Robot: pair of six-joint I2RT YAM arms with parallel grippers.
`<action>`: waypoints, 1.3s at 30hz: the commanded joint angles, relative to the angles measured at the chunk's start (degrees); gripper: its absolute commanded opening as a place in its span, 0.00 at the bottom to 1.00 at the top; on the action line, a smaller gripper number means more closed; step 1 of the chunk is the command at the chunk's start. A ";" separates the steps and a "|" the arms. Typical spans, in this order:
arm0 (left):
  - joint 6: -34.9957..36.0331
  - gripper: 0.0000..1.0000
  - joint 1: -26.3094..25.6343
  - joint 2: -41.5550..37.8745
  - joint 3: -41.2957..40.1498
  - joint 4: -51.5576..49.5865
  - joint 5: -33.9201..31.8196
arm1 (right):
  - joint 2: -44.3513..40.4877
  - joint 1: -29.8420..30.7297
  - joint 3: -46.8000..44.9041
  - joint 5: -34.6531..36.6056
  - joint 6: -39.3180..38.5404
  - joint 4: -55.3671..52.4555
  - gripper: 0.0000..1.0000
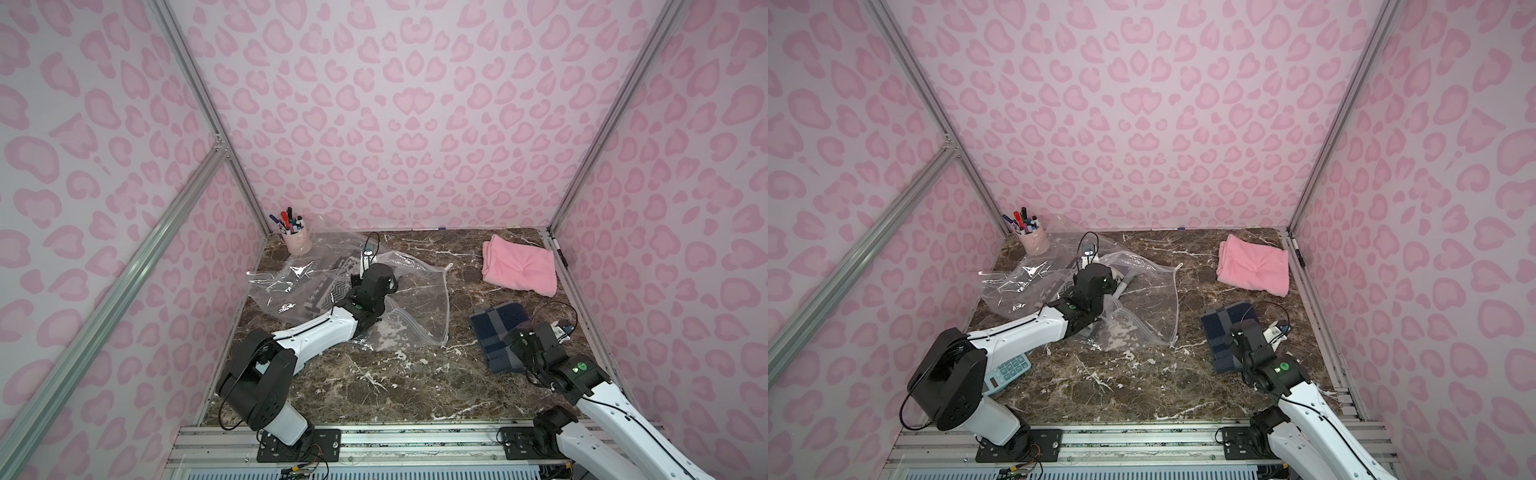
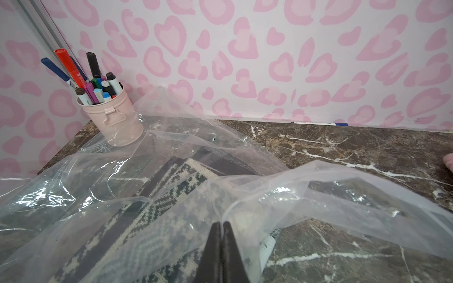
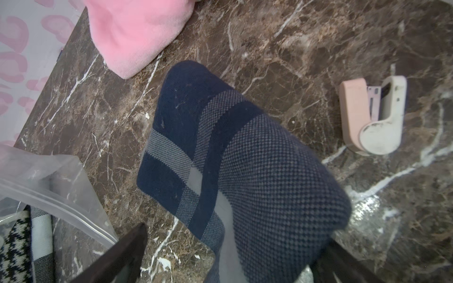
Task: Take the blanket out of the vacuum bag
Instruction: Place the blanket at the center of the board, then pick up the blanket at the center of the board.
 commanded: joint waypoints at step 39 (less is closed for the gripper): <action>-3.38 0.04 -0.05 -2.21 -2.28 -4.92 -1.36 | 54.86 9.61 21.02 0.78 -37.22 8.21 0.99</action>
